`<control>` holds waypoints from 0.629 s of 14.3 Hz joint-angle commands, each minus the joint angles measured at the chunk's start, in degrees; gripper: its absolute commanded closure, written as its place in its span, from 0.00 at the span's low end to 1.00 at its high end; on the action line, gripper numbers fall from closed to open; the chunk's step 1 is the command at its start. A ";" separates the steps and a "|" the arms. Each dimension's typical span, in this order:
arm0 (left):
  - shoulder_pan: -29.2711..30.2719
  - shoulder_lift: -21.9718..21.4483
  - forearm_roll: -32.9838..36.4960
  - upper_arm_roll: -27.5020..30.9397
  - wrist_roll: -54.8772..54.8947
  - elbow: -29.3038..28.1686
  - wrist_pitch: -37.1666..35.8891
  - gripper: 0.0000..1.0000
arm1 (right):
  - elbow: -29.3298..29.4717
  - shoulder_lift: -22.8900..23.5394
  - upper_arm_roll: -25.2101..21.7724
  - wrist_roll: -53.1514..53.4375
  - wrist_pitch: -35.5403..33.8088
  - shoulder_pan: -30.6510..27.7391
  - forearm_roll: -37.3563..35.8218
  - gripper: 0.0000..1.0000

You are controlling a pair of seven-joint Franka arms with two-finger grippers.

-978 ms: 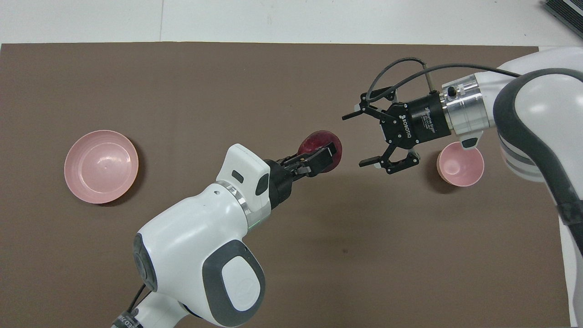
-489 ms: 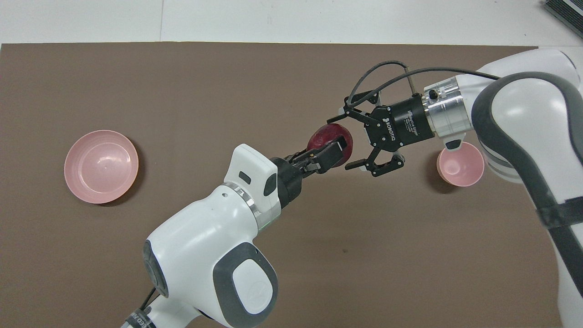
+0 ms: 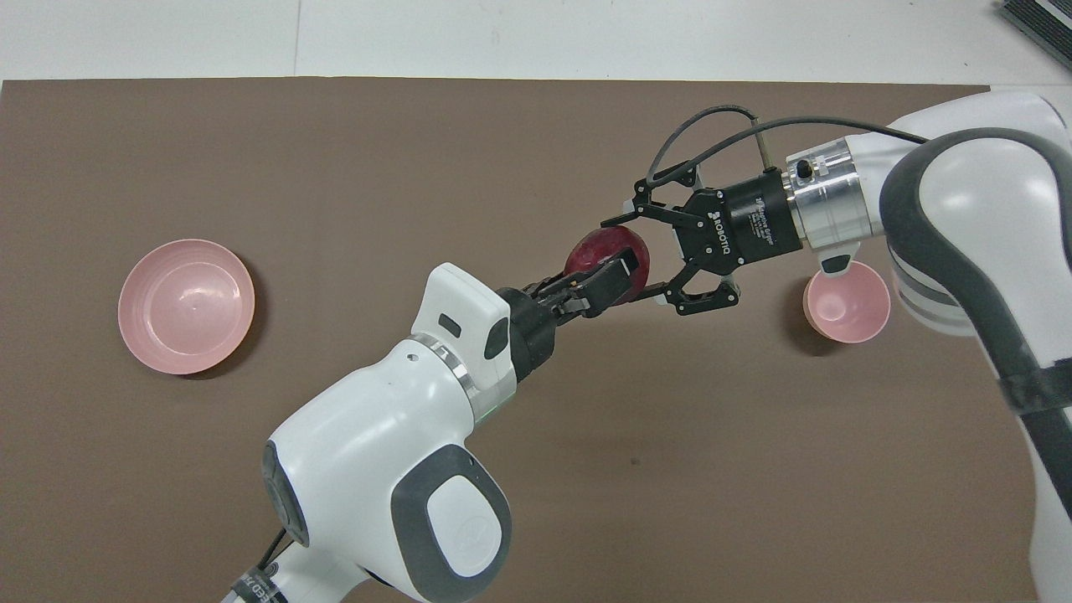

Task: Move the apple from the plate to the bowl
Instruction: 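Close the right gripper on the apple held by the left gripper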

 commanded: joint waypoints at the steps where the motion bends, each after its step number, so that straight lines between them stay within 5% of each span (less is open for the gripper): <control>1: -0.63 0.83 -1.19 -0.18 0.17 0.97 0.62 0.95 | 0.92 0.42 0.41 -2.47 0.15 -0.87 1.70 1.00; 2: -0.63 0.83 -1.10 -0.18 0.17 1.06 0.62 0.94 | 0.92 0.42 0.32 -3.88 -0.11 -1.04 1.35 1.00; 3: -0.63 0.83 -1.10 -0.18 0.17 1.06 0.62 0.71 | 0.84 0.42 0.24 -4.85 -0.20 -1.22 1.08 1.00; 4: -0.63 0.83 -1.10 -0.18 0.17 1.06 0.53 0.28 | 0.83 0.42 0.15 -6.08 -0.03 -1.57 -0.05 1.00; 5: -0.63 0.83 -1.18 -0.18 0.17 0.97 0.53 0.10 | 0.92 0.24 0.06 -6.78 0.06 -1.75 -1.98 1.00; 6: -0.63 0.83 -1.10 -0.09 0.34 0.97 0.53 0.00 | 1.36 0.15 0.06 -6.88 0.24 -1.83 -3.39 1.00; 9: -0.63 0.83 -1.10 -0.18 0.34 1.06 0.53 0.00 | 1.63 0.15 -0.38 -8.81 0.06 -2.45 -4.55 1.00</control>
